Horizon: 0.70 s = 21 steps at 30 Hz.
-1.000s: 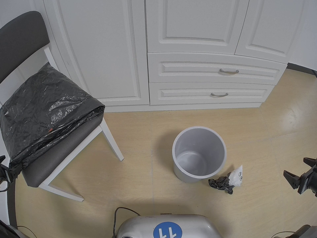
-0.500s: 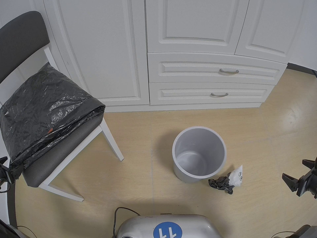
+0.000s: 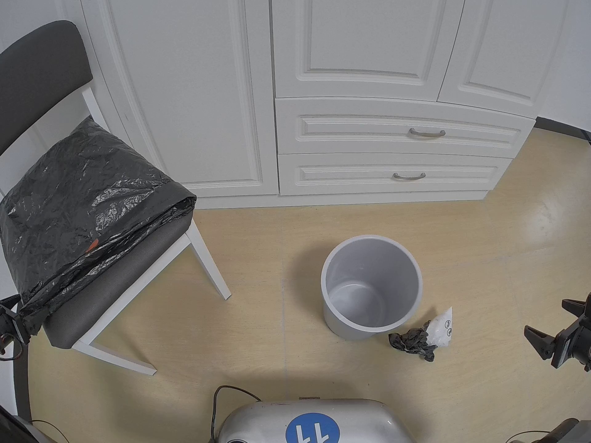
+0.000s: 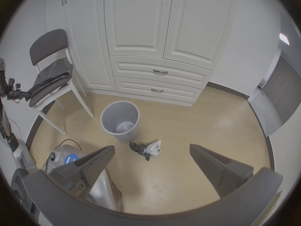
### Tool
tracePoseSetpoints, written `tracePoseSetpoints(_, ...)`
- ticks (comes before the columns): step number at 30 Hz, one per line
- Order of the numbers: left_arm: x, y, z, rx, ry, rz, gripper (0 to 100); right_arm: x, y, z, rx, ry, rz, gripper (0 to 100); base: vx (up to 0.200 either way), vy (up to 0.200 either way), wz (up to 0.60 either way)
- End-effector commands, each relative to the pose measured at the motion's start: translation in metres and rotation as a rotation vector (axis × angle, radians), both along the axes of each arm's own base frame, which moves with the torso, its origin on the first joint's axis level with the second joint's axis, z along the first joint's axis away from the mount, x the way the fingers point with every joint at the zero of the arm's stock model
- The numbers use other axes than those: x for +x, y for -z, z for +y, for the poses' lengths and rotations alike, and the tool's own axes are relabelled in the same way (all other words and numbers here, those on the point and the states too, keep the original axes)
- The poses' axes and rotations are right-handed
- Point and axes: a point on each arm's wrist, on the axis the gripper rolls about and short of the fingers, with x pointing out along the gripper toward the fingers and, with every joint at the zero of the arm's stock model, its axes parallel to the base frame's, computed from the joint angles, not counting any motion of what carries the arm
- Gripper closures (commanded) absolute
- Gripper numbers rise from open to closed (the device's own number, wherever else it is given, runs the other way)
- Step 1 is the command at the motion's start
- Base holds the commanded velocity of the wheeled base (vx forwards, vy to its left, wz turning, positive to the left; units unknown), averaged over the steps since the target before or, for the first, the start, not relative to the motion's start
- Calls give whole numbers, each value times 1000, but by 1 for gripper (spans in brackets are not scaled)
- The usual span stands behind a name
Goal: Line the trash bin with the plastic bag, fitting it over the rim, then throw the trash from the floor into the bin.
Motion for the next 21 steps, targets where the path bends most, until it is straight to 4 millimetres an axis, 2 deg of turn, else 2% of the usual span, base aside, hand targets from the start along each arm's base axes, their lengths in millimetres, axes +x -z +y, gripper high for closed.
tracePoseSetpoints(1, 0, 4, -1, -40, 49, -13, 0, 0, 0, 0, 0, -2, 2, 0, 0, 0, 0)
tracePoseSetpoints(16, 5, 9, 5, -85, 88, -26, 0, 1, 2, 0, -13, -7, 12, 0, 0, 0, 0)
tracePoseSetpoints(21, 4, 5, 3, -155, 66, -33, 0, 1, 3, 0, -13, -7, 14, 0, 0, 0, 0)
